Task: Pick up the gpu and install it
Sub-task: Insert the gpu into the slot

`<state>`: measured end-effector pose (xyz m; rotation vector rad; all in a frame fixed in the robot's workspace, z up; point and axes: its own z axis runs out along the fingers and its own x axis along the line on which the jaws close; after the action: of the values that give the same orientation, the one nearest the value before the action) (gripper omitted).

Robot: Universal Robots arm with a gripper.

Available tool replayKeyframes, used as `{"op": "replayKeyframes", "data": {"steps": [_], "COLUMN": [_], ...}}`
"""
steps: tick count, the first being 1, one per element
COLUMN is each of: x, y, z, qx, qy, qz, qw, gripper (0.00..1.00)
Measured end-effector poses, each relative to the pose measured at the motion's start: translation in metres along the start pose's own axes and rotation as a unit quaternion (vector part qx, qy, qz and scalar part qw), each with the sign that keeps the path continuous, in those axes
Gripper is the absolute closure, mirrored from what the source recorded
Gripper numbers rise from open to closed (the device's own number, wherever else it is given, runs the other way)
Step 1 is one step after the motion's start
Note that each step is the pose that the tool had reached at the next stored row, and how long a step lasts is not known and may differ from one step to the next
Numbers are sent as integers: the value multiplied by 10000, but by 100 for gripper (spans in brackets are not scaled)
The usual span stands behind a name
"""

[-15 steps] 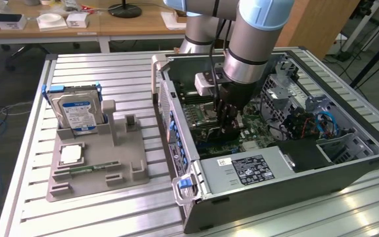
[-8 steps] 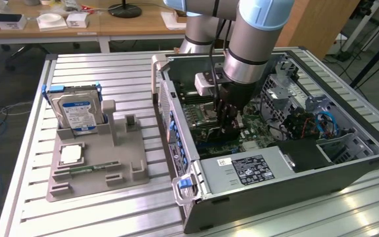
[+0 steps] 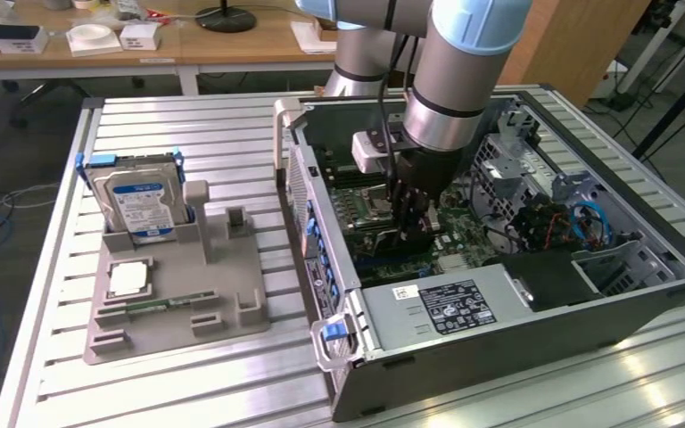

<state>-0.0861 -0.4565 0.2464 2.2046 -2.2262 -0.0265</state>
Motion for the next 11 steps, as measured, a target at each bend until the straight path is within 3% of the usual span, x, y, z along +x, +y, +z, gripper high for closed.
{"op": "replayKeyframes", "data": {"steps": [11], "x": [0], "y": [0], "z": [-2], "qx": [0], "qy": [-1], "qz": [0], "qw": [10000], "gripper": [74]}}
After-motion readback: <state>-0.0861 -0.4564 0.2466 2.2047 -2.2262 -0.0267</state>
